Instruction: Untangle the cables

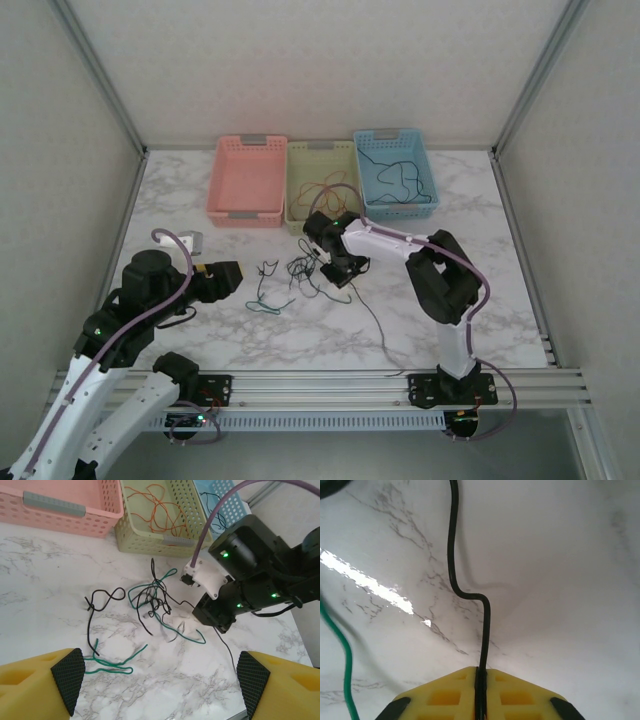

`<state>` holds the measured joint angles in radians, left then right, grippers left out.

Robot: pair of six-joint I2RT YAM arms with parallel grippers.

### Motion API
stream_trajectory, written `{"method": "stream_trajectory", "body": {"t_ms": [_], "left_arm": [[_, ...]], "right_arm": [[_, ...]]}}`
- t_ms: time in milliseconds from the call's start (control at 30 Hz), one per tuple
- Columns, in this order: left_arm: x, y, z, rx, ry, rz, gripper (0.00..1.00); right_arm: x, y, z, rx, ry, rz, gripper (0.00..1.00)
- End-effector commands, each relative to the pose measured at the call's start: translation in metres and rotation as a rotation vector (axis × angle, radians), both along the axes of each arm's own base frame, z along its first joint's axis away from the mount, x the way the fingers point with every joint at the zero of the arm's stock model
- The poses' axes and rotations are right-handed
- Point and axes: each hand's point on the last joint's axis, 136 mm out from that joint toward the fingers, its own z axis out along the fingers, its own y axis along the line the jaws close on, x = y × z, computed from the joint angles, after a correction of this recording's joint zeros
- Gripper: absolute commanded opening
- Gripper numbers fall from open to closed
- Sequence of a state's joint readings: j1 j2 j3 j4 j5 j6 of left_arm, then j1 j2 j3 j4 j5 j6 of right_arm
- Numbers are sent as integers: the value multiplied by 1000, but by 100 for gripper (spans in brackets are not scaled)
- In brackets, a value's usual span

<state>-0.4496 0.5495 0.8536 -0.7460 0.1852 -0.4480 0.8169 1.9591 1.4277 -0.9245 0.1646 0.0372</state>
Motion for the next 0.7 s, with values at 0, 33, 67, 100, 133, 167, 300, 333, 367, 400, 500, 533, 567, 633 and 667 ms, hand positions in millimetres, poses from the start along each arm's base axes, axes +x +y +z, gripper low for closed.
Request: {"method": "stream_trajectory", "body": {"t_ms": [0, 33, 67, 100, 133, 167, 300, 333, 367, 400, 500, 533, 567, 633, 667], "left_arm": [[-3, 2, -5, 13, 14, -4, 82], [-3, 2, -5, 11, 14, -3, 82], [-3, 1, -5, 10, 14, -7, 82], [-3, 1, -4, 4, 14, -6, 82], [-3, 0, -5, 1, 17, -8, 82], [-3, -1, -5, -5, 18, -8, 82], [-1, -8, -5, -50, 25, -22, 82], [0, -11, -5, -68, 24, -30, 82], [1, -14, -6, -85, 25, -37, 82], [3, -19, -7, -108, 30, -45, 82], [11, -36, -12, -209, 45, -77, 81], [13, -42, -13, -234, 48, -91, 80], [14, -46, -15, -242, 44, -99, 80], [18, -53, -18, -232, 22, -119, 80], [20, -56, -18, -226, 15, -124, 80]], "right_arm": [[9, 3, 39, 40, -107, 2, 9], [10, 3, 45, 47, -120, 1, 8], [11, 1, 51, 52, -134, -3, 8], [11, 0, 58, 56, -151, -3, 8], [12, -1, 66, 64, -167, -5, 7], [12, -2, 72, 72, -180, -6, 6], [6, 1, 100, 148, -200, -1, 5], [4, 3, 105, 172, -202, 3, 5], [3, 5, 110, 193, -202, 6, 4], [1, 6, 114, 212, -203, 8, 4], [1, 9, 121, 244, -215, 12, 2], [1, 10, 124, 255, -222, 12, 2], [1, 11, 126, 262, -222, 14, 1], [-1, 14, 129, 282, -212, 19, 1], [-2, 15, 131, 292, -209, 21, 0]]}}
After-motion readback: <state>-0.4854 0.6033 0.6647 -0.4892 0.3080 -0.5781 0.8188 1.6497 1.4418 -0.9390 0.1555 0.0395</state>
